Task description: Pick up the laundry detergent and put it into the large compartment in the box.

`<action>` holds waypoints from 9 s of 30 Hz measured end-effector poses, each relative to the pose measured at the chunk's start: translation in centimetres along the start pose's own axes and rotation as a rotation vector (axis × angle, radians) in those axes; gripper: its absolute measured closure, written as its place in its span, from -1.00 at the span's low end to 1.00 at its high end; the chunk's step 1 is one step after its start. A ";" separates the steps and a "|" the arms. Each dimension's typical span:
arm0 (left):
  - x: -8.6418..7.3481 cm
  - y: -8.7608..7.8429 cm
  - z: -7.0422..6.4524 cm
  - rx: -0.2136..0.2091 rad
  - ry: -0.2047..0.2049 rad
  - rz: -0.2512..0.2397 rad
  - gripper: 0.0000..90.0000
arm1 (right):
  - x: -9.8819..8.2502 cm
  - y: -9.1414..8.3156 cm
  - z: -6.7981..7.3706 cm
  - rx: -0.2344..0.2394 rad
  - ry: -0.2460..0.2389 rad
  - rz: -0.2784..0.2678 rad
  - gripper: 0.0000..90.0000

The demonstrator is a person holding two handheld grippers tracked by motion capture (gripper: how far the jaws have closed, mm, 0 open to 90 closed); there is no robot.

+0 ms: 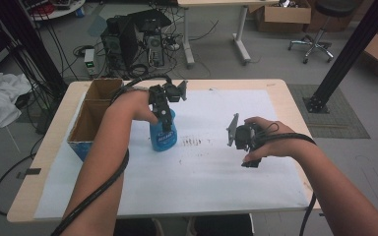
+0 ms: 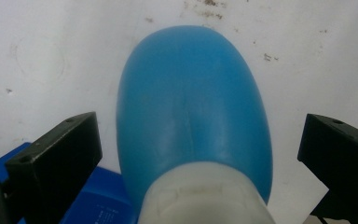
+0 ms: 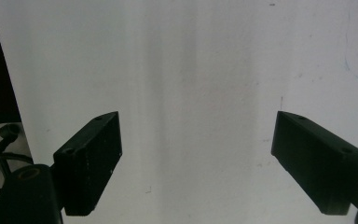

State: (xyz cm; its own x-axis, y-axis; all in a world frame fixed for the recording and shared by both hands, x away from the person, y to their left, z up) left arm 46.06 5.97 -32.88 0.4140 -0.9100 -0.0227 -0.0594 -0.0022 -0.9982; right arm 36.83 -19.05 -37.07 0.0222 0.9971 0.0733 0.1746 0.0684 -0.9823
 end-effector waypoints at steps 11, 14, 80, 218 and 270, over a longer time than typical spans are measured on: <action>0.1 0.6 -0.1 0.008 -0.013 0.004 -0.96 | -0.1 0.2 0.1 0.000 0.002 0.000 -0.64; 0.1 0.5 0.0 0.016 -0.012 0.009 -0.91 | -0.1 0.2 0.1 0.001 0.002 0.001 -0.64; 0.1 0.7 0.1 0.050 -0.067 -0.006 -0.15 | -0.1 1.0 0.0 0.004 0.007 0.001 -0.64; -17.6 -9.1 5.0 0.024 -1.012 -0.003 -0.14 | 0.8 -1.0 -0.4 -0.031 -0.014 -0.015 -0.64; -18.2 0.3 5.6 0.022 -1.005 0.002 -0.15 | 0.8 -0.8 -0.2 -0.037 -0.009 -0.013 -0.64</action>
State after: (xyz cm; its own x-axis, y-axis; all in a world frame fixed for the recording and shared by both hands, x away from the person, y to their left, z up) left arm 43.58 24.85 -33.05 0.9891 -0.1381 -0.0503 -0.0486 0.0157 -0.9987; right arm 36.92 -18.29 -36.20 0.0113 0.9964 0.0845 0.2114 0.0802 -0.9741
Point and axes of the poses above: each handheld gripper's, and its own axes: y roughly forward along the jaws, x roughly out of its top, z roughly to its left, the point moved 4 cm from there along y, roughly forward along the jaws, and after that the axes turned 3 degrees about -x, right-handed, at the moved point
